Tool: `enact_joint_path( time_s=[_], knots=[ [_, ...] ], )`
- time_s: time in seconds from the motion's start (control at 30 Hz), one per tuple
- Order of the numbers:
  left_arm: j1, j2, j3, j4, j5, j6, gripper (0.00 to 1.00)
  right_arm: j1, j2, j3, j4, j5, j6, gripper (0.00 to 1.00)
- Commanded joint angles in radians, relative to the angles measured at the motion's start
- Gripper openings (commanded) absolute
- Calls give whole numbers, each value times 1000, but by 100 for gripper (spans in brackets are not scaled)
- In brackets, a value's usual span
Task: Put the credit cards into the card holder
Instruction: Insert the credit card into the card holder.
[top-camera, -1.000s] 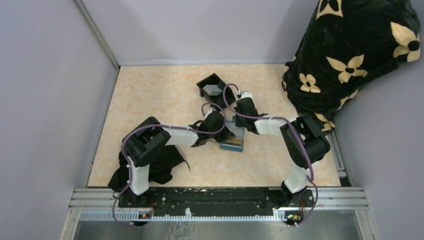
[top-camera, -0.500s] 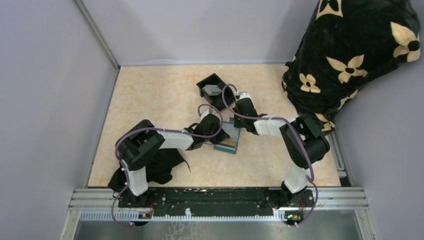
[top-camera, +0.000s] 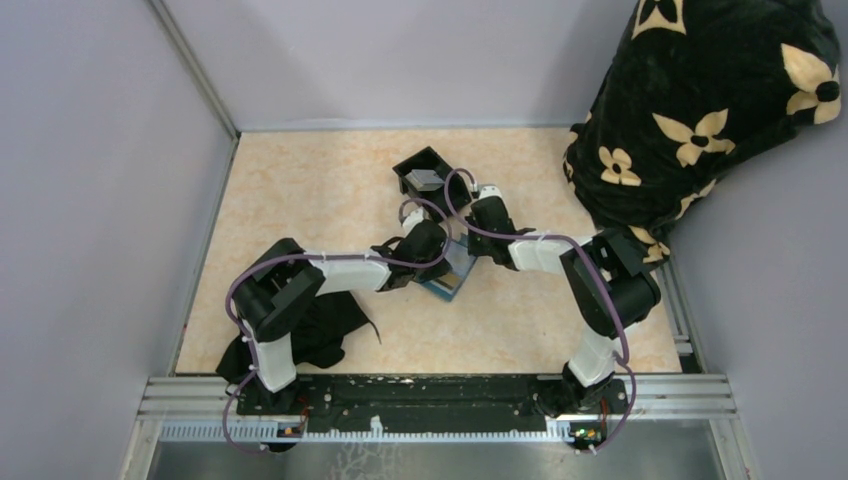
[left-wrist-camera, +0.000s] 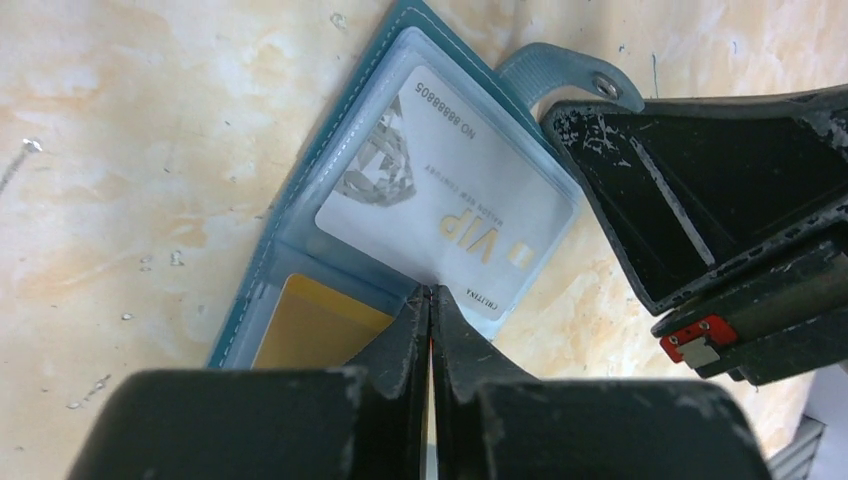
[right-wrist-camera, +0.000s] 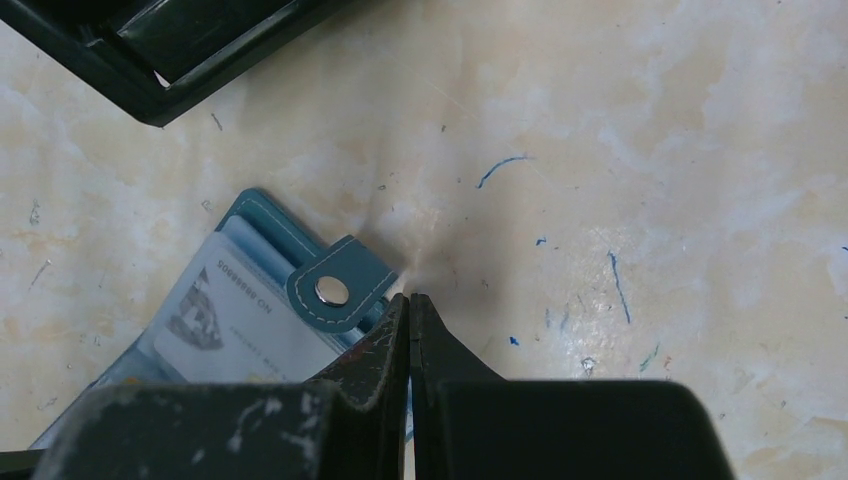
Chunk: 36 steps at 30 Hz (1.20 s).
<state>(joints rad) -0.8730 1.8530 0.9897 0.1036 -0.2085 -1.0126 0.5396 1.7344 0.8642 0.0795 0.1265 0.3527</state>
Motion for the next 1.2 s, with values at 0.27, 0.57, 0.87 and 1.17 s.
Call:
enact_joint_path(
  time_s=[0.27, 0.57, 0.87, 1.17],
  knots=[
    [31, 22, 78, -65, -114, 90, 10, 66, 55, -117, -220, -111, 43, 0],
    [49, -7, 69, -104, -138, 99, 11, 110, 41, -118, -221, -108, 70, 0],
    [50, -100, 16, -106, -163, 85, 15, 115, 1, -100, -234, -50, 83, 0],
    [50, -202, 11, -99, -205, 109, 21, 115, -62, -39, -281, 1, 66, 0]
  ],
)
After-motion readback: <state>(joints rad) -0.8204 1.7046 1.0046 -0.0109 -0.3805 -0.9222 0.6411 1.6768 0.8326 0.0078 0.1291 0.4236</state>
